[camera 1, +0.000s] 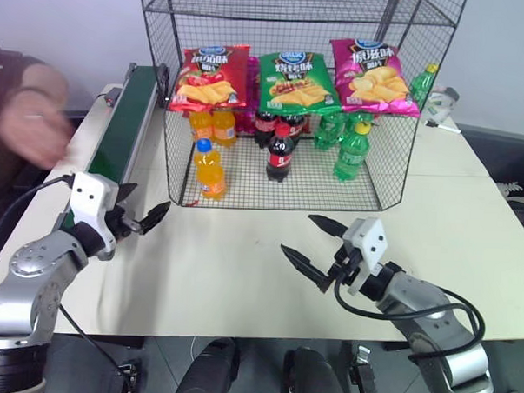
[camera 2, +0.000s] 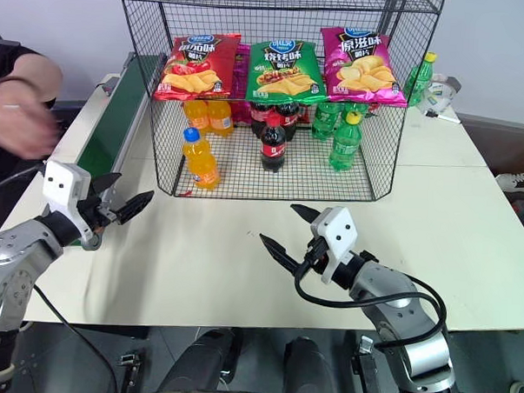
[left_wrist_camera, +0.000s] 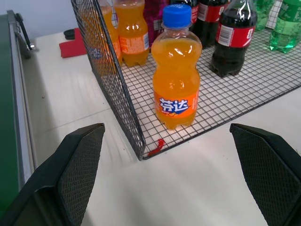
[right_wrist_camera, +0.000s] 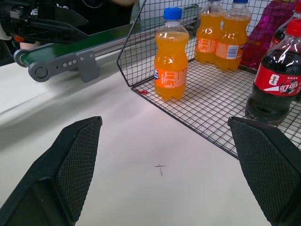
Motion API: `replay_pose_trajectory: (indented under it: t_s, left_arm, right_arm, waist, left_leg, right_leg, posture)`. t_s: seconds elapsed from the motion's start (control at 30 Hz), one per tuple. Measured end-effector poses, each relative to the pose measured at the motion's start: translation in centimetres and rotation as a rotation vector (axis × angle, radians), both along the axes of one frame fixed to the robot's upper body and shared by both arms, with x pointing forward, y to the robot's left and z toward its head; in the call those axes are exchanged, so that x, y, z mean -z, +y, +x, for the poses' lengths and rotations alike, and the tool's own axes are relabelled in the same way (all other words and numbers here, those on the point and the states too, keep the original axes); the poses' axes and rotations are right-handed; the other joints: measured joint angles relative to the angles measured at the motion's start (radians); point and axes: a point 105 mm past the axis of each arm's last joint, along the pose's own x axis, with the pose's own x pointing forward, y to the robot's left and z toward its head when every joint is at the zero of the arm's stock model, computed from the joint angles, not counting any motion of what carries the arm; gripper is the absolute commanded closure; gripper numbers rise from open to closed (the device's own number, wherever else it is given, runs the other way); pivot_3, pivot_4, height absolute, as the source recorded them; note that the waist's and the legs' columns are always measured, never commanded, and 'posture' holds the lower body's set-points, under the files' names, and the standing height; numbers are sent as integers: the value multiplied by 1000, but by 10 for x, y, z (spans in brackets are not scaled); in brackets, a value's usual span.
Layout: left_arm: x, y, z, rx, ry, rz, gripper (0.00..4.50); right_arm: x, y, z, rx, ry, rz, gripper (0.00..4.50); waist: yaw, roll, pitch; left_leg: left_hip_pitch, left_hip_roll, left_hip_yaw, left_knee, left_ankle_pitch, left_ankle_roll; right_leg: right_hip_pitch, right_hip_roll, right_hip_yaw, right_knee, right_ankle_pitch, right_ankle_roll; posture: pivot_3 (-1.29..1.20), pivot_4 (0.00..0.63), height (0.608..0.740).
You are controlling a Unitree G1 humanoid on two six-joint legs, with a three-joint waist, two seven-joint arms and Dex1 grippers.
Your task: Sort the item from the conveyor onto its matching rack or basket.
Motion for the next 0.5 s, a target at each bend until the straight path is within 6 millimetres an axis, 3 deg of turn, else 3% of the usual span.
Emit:
replay_pose_trajectory:
  t_s: [0.5]
  left_arm:
    - [-2, -1, -1, -3, -9, 1, 31]
  right_arm:
    - [-7, 6, 1, -4, 8, 18, 0]
  waist:
    - [0, 0, 0]
  left_leg:
    - [0, 0, 0, 0, 0, 0]
  right_leg:
    - [0, 0, 0, 0, 0, 0]
  posture:
    - [0, 150, 740]
